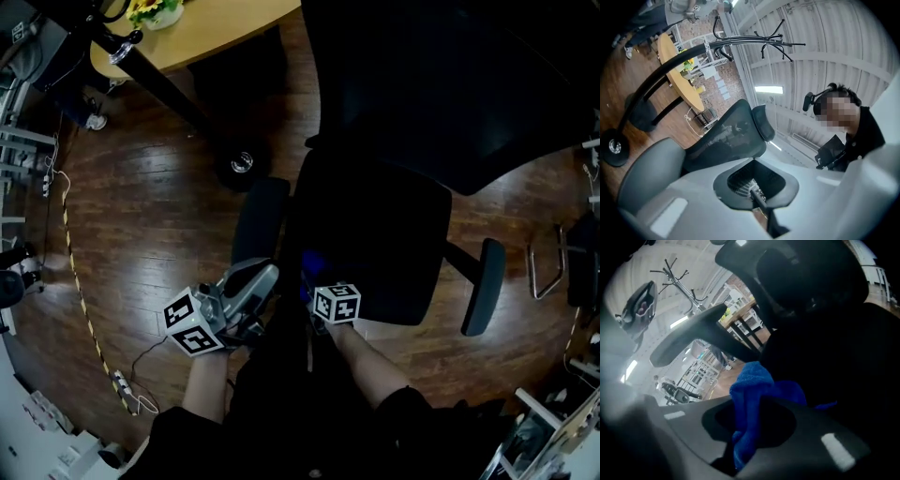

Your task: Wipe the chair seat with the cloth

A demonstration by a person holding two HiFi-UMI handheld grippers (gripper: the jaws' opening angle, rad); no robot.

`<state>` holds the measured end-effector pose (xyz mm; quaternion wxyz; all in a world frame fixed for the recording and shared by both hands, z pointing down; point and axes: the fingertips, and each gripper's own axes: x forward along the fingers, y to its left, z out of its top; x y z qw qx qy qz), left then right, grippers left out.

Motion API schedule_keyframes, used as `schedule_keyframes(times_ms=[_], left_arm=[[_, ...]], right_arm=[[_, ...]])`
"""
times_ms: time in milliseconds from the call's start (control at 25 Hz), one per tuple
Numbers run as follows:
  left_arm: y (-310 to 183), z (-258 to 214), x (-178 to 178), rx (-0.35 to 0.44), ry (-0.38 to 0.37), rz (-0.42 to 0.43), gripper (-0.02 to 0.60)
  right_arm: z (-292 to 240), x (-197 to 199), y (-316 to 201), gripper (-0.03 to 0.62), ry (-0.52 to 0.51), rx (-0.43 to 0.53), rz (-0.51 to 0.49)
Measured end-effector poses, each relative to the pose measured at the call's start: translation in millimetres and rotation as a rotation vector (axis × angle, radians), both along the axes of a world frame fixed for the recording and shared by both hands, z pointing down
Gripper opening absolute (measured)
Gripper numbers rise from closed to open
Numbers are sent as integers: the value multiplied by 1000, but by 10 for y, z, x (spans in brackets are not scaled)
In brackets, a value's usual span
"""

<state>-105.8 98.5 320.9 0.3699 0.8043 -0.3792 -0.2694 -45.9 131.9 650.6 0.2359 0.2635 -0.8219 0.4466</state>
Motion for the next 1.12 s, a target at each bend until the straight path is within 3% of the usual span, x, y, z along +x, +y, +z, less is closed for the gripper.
schedule_keyframes(times_ms=[200,520,800,1120], left_arm=[[91,89,-162,-17,-16,-50,-8],[114,119,-162,-25,-13,-46,-8],[-95,156,165,-11,8,40,-8],[-429,382,991,-30,47,238,-8]], right_arm=[[149,-594,328,63,-28,-42,-146],[172,-492,390,61,-68,-5,-163],[344,405,255,61,55,16,-67],[357,2347,-48,61,283,38,204]])
